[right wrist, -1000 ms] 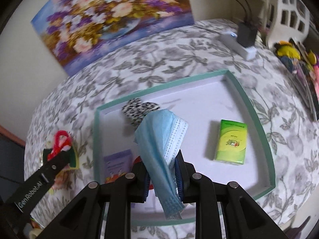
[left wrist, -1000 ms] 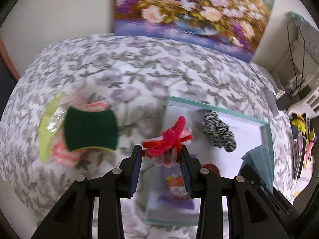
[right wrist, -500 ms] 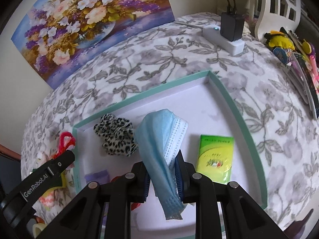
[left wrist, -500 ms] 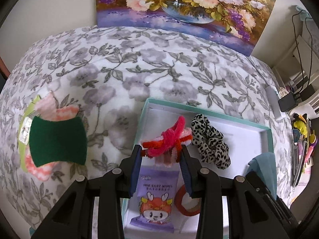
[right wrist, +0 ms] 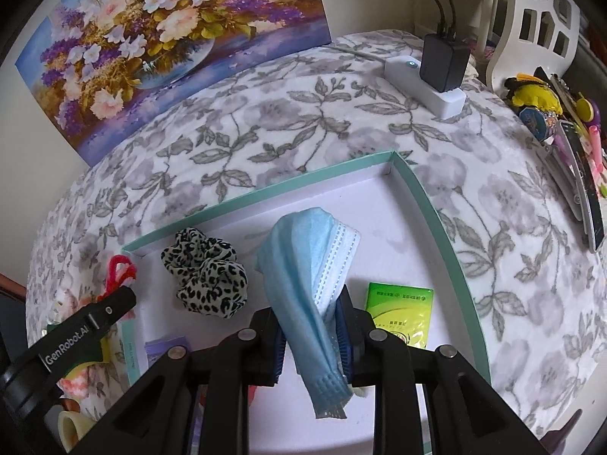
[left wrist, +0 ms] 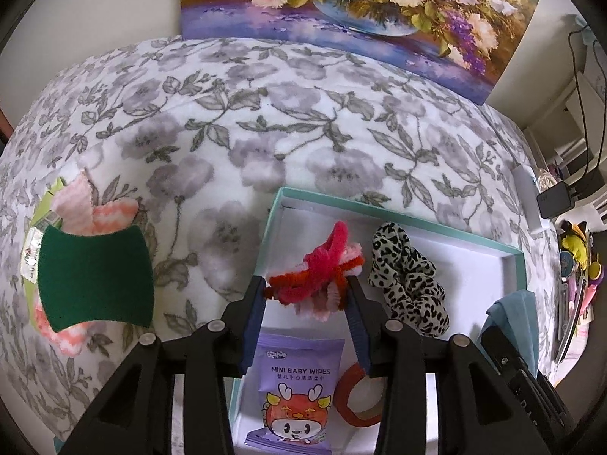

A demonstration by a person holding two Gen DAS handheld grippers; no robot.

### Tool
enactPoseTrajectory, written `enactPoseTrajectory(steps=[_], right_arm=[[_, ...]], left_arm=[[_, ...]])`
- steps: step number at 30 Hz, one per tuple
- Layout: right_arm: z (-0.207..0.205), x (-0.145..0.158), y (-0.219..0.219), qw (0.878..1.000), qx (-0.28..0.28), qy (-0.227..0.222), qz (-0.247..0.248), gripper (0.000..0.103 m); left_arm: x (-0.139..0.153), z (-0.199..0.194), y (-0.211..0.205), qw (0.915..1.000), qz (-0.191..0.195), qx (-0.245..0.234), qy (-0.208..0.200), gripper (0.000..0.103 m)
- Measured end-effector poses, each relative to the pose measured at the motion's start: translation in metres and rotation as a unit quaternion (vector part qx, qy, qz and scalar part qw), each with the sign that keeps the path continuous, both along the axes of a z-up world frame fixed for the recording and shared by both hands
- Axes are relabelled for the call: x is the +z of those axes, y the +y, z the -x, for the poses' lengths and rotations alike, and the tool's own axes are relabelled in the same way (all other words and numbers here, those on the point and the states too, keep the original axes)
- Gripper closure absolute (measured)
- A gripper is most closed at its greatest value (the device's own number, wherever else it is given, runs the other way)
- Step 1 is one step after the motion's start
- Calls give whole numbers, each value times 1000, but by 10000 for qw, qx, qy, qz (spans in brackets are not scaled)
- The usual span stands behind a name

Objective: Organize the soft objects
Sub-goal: 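Carry the red bow and blue mask over the tray with both tools, then open both tools to drop the red bow and blue mask in the tray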

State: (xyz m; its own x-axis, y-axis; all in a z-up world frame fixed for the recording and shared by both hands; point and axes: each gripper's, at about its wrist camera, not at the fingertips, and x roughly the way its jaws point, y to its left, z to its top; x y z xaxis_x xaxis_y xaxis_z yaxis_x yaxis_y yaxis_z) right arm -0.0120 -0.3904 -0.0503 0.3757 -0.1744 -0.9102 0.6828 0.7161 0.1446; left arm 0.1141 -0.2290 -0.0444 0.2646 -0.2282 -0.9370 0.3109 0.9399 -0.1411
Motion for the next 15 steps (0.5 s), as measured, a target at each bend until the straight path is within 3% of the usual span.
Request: enactPoseTrajectory(steps=[3, 10, 13, 15], right_arm=[[-1, 0, 1, 10000, 20, 69, 34, 77], [1, -2, 0, 9997, -20, 216, 78, 45], [1, -6, -2, 9996, -31, 276, 41, 38], [1, -8, -2, 9995, -25, 318, 52, 30]], left_arm=[[0, 0, -1, 10000, 12, -9, 58, 57], [0, -3, 4, 9999, -96, 92, 103, 48], [-1, -5, 6, 9997, -147, 148, 81, 19], [-1, -6, 8, 9996, -194, 182, 43, 19]])
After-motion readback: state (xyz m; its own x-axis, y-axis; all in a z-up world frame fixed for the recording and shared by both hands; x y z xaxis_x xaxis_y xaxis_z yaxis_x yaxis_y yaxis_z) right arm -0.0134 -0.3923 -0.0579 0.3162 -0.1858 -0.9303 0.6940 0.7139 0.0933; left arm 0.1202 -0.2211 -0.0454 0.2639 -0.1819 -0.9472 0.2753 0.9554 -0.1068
